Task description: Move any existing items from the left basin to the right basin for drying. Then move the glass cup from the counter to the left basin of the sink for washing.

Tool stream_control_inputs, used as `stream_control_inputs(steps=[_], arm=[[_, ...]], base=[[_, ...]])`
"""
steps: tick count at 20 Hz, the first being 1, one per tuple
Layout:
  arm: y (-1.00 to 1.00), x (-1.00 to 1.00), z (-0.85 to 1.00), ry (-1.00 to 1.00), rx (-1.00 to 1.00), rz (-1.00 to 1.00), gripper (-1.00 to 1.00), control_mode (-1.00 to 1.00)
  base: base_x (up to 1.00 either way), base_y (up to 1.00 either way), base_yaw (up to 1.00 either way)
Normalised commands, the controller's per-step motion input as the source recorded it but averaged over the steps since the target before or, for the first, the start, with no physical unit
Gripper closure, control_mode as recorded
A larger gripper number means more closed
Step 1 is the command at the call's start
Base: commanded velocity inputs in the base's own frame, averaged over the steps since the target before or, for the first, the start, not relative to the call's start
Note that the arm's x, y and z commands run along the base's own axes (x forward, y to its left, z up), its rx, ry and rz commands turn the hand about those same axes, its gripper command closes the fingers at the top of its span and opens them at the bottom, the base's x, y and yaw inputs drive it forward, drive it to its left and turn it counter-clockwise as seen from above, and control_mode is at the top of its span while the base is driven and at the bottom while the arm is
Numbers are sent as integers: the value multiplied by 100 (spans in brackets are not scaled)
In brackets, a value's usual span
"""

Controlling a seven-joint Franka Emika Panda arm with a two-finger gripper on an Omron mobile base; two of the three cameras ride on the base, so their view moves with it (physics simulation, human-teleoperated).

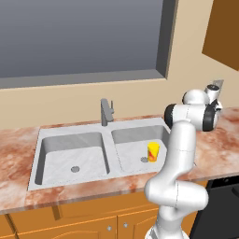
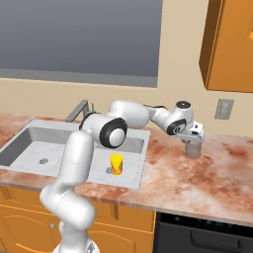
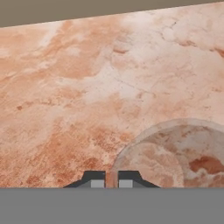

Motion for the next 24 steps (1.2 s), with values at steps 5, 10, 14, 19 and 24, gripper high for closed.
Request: stream_control_inputs(steps=[5, 10, 14, 19, 24], arm=[[0, 0, 0, 0, 0, 0, 100, -100], [5, -5, 36, -3, 0, 0, 100, -100], [18, -10, 59, -2, 0, 0, 100, -100], [27, -13, 50, 0, 0, -1, 100, -100], [39, -17, 39, 0, -1, -3, 100, -100]], base=[[0, 0, 0], [0, 0, 0], [0, 0, 0], [0, 0, 0], [0, 0, 0]])
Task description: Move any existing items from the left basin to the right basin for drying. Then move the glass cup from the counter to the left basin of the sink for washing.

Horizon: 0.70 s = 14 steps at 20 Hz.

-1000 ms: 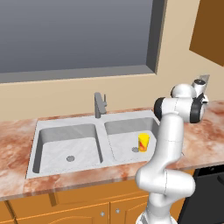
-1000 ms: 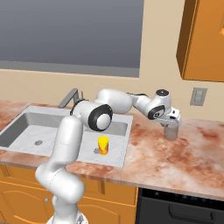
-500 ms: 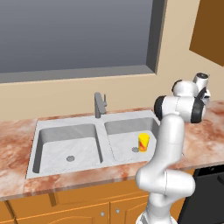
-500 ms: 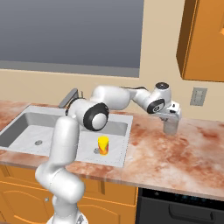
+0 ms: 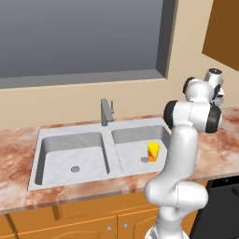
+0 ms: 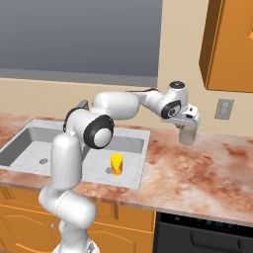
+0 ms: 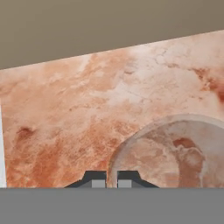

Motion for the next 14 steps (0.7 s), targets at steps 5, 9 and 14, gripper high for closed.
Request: stream_control_inputs(steps=[5, 9, 14], arm=[[38, -24, 42, 0, 0, -3, 100, -100], [39, -39, 26, 0, 0, -3, 100, -100], [54, -48, 2, 0, -1, 0, 100, -100]], base=[[0, 0, 0], [0, 0, 0], [0, 0, 0]])
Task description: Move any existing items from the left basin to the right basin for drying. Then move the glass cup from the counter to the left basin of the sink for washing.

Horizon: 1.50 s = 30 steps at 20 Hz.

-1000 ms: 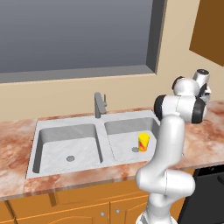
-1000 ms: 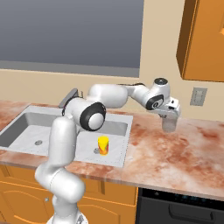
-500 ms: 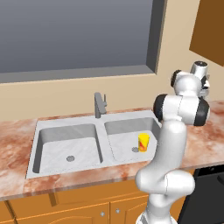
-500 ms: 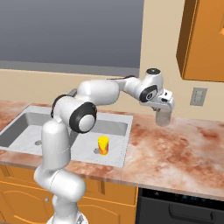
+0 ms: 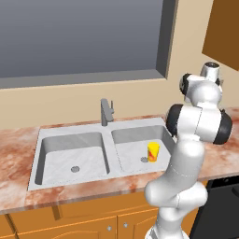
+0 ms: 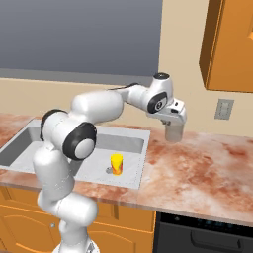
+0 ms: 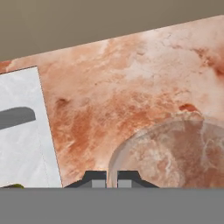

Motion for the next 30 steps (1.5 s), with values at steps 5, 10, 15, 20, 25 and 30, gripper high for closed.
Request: stream_control_inputs(steps=[5, 10, 15, 20, 25, 30], arm=[[61, -41, 0, 0, -2, 0, 100, -100], [62, -37, 0, 0, -2, 0, 100, -100], [63, -31, 0, 0, -2, 0, 100, -100], [67, -22, 0, 0, -2, 0, 100, -100], [65, -11, 0, 0, -1, 2, 100, -100], [67, -1, 0, 1, -1, 3, 100, -100]], base=[[0, 0, 0], [0, 0, 0], [0, 0, 0], [0, 0, 0], [0, 0, 0], [0, 0, 0]])
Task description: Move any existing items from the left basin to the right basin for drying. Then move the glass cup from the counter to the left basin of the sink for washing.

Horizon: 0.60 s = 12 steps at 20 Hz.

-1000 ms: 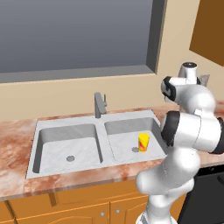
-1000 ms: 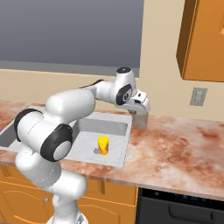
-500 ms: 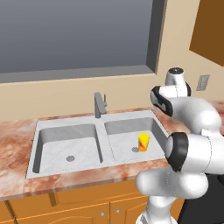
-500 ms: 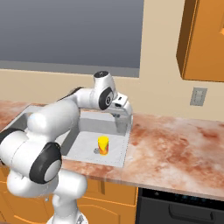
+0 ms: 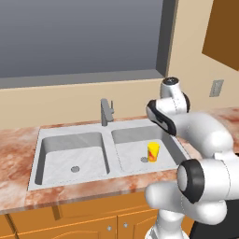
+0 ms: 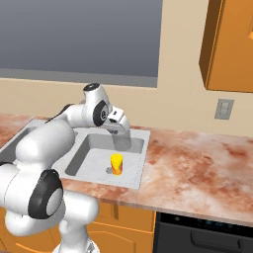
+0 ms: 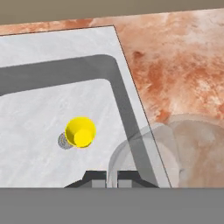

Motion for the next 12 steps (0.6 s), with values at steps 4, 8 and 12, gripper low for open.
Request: stream_control_inputs(steps=[4, 8, 12], arm=[[69, 0, 0, 4, 0, 5, 100, -100], [69, 0, 0, 4, 0, 6, 100, -100], [69, 0, 0, 5, 0, 6, 100, -100]], base=[[0, 0, 0], [0, 0, 0], [0, 0, 0]])
